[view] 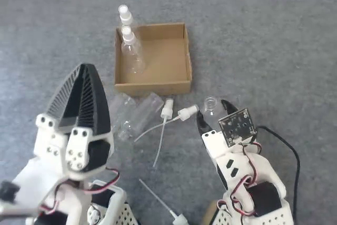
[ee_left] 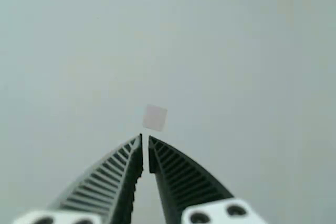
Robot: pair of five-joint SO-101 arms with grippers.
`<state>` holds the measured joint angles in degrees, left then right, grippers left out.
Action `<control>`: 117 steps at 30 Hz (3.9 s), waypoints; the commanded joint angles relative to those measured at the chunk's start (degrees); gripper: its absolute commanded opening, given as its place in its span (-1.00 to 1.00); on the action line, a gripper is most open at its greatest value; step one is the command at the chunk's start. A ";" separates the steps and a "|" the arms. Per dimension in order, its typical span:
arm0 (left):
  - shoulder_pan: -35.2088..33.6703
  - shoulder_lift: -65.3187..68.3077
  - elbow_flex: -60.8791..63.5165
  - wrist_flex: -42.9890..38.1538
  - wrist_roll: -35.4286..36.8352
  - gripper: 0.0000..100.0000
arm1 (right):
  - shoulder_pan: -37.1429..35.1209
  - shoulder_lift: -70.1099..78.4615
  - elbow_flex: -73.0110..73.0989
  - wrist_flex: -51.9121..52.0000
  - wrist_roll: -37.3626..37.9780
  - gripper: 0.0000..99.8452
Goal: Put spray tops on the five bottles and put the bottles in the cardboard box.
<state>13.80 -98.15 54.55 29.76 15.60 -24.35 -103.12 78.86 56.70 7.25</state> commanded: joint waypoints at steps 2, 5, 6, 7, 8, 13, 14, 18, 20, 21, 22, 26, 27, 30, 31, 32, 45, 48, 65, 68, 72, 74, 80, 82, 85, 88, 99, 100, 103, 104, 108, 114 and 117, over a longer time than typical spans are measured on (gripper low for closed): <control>1.49 -0.09 -2.95 3.52 0.09 -0.98 | -0.04 -0.84 -0.70 -1.36 0.62 -0.85; 0.26 0.18 -2.42 9.05 -0.88 -0.98 | 1.10 -0.84 -0.70 -1.36 0.62 -0.85; 0.44 0.18 -1.63 10.02 -1.23 -0.98 | 1.89 -0.84 -0.70 -1.36 0.62 -0.85; 0.53 0.18 -0.75 10.37 -1.76 -0.98 | 2.68 -0.84 -0.79 -1.36 0.62 -0.85; 0.44 0.18 -0.04 10.55 -2.55 -0.98 | 3.30 -0.84 -0.97 -1.36 0.62 -0.85; 0.44 2.37 1.45 13.01 -5.71 -0.98 | 7.43 -0.84 -1.41 -1.71 0.53 -0.85; 0.53 4.13 0.57 13.98 -6.33 -0.98 | 8.66 -0.84 -1.49 -2.33 0.53 -0.85; 2.81 16.35 -6.11 18.81 -8.79 -0.98 | 14.11 -0.84 -1.49 -4.00 0.18 -0.85; 5.80 23.38 -10.15 21.63 -11.25 -0.98 | 16.40 -0.84 -1.58 -4.35 0.09 -0.85; 7.38 26.90 -12.00 23.03 -12.40 -0.98 | 17.27 -0.84 -1.58 -4.70 0.09 -0.85; 8.53 30.07 -13.67 24.26 -13.36 -0.98 | 17.98 -0.84 -1.58 -4.97 0.09 -0.85; 11.16 41.49 -19.30 27.60 -15.65 -0.98 | 20.70 -0.84 -2.20 -5.05 0.09 -0.85; 11.16 44.04 -20.53 28.31 -16.09 -0.98 | 21.41 -0.84 -2.46 -4.97 0.09 -0.85; 12.40 50.73 -23.69 29.80 -17.49 -0.98 | 23.16 -0.84 -2.55 -5.05 0.09 -0.85; 12.75 52.84 -24.66 30.33 -18.02 -0.98 | 23.78 -0.84 -2.55 -5.05 0.00 -0.85; 13.45 54.95 -25.54 30.68 -18.46 -0.98 | 24.48 -0.84 -2.81 -5.05 0.00 -0.85; 15.12 85.80 -44.26 42.11 -21.01 -0.79 | 29.85 -0.92 -3.78 -5.05 0.18 -0.85; 15.12 92.66 -49.89 45.54 -21.01 -0.75 | 29.85 -0.92 -3.78 -5.05 0.35 -0.85; 15.03 120.09 -71.52 57.93 -21.71 -0.65 | 29.93 -0.92 -4.40 -4.88 0.53 -0.85; 15.12 124.04 -74.51 59.78 -23.74 -0.65 | 29.93 -0.92 -4.48 -4.79 0.53 -0.85; 14.77 128.97 -78.90 62.07 -24.26 -0.65 | 29.93 -0.92 -4.48 -4.70 0.53 -0.85; 14.77 131.34 -81.27 63.74 -24.53 -0.65 | 29.93 -0.92 -4.48 -4.70 0.53 -0.85; 14.68 138.73 -87.78 67.43 -27.96 -0.65 | 29.93 -0.92 -4.48 -4.70 0.53 -0.85; 14.68 141.01 -89.63 68.40 -28.57 -0.65 | 29.93 -0.92 -4.48 -4.70 0.53 -0.85; 14.68 144.00 -92.70 69.45 -28.84 -0.68 | 29.93 -0.92 -4.48 -4.62 0.53 -0.85; 14.68 146.37 -94.46 69.45 -28.84 -0.70 | 29.93 -0.92 -4.48 -4.62 0.53 -0.85; 15.12 148.92 -95.69 69.80 -31.12 -0.87 | 29.93 -0.92 -4.40 -4.62 0.53 -0.85; 15.21 148.84 -95.69 69.80 -31.12 -0.92 | 29.93 -0.92 -4.40 -4.62 0.53 -0.85; 15.21 148.84 -95.69 70.68 -31.12 -0.97 | 29.93 -0.92 -4.40 -4.62 0.53 -0.85; 15.38 148.84 -95.69 70.77 -31.12 -0.97 | 29.93 -0.92 -4.40 -4.62 0.53 -0.85; 15.82 148.66 -95.60 70.77 -30.95 -0.97 | 29.93 -0.92 -4.31 -4.62 0.53 -0.85; 15.82 148.13 -95.78 70.77 -30.68 -0.97 | 29.85 -0.92 -4.31 -4.62 0.53 -0.85; 15.74 144.97 -95.25 70.77 -29.54 -0.97 | 29.76 -0.92 -4.31 -4.62 0.53 -0.85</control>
<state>29.27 51.91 -38.46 98.33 -14.99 4.75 -103.12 78.86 53.27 7.25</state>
